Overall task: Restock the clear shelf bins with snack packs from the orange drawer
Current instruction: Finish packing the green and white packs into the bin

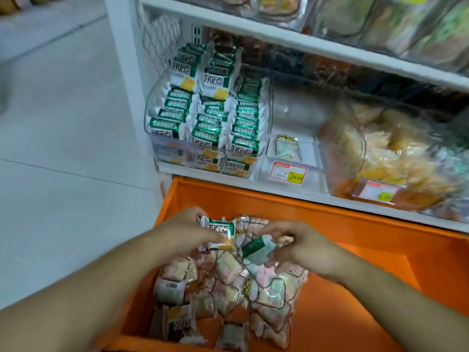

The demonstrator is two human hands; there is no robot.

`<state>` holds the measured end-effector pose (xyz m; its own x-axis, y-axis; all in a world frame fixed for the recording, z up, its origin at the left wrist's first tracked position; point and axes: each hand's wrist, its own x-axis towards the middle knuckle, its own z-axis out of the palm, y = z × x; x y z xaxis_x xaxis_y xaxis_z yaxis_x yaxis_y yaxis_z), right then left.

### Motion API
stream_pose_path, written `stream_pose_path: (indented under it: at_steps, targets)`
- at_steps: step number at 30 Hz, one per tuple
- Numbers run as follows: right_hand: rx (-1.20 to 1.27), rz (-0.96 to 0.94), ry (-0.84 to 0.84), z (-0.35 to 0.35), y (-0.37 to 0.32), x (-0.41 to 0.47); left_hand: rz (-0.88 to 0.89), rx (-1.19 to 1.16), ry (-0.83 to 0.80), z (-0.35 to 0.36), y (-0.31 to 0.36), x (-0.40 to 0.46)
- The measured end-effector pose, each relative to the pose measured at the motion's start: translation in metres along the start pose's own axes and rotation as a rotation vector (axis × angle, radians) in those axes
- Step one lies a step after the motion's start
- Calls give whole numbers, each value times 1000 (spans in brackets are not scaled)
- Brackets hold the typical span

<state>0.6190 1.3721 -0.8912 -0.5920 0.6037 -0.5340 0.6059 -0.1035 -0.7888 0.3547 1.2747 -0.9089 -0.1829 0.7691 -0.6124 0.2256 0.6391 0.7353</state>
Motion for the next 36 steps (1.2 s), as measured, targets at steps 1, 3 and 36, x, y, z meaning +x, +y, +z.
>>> stream_pose_path:
  at_steps: [1,3,36]
  targets:
    - [62,-64,39,-7,-14,-10,16,-29,0,-5,14,-8]
    - [193,-181,67,-15,-35,-27,50,-81,-3,-15,40,-28]
    - [-201,-521,432,7,-113,-28,303,-228,-210,-49,101,-60]
